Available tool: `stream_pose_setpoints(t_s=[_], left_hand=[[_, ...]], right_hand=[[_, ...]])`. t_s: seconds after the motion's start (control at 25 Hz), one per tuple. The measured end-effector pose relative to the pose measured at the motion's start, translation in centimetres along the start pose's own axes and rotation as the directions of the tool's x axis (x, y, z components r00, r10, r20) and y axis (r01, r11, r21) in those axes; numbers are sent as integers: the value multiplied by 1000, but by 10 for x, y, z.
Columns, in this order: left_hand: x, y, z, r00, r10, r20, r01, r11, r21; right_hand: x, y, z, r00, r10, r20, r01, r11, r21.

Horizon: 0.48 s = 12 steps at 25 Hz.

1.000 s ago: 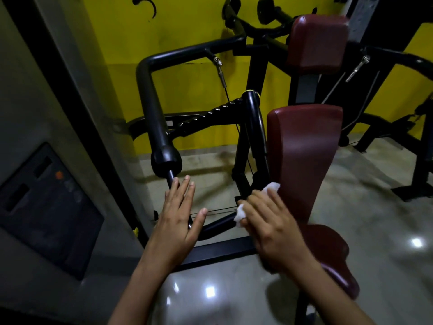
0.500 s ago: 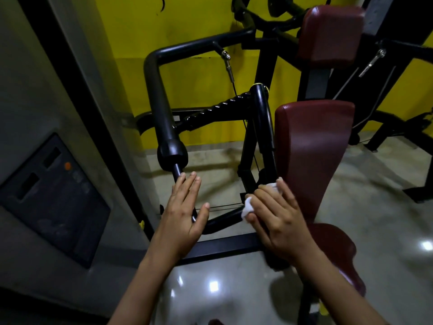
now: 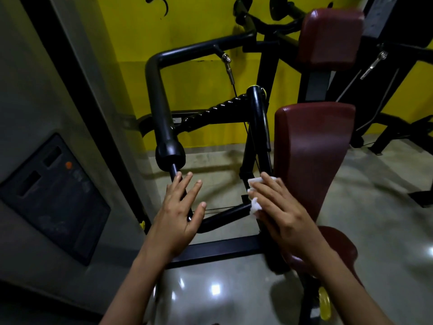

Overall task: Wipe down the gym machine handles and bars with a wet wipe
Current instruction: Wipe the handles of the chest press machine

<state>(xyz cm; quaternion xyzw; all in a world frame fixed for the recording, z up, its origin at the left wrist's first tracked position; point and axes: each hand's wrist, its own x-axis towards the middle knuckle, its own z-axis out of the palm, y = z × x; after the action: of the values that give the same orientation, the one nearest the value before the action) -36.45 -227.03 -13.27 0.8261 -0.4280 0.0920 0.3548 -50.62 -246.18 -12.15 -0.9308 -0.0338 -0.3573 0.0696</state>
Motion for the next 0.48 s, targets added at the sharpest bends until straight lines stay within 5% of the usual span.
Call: stream_pose_setpoints(t_s=[0.16, 0.32, 0.48], left_hand=[[13, 1, -9, 988, 153, 30, -156, 975, 157], [50, -4, -14, 983, 181, -34, -167, 953, 254], [87, -27, -25, 990, 13, -143, 30, 955, 296]], right_hand=[[11, -16, -15, 986, 131, -102, -95, 947, 307], [90, 4, -32, 839, 426, -338, -263, 862, 434], [148, 26, -1, 899, 439, 12, -436, 889, 142]])
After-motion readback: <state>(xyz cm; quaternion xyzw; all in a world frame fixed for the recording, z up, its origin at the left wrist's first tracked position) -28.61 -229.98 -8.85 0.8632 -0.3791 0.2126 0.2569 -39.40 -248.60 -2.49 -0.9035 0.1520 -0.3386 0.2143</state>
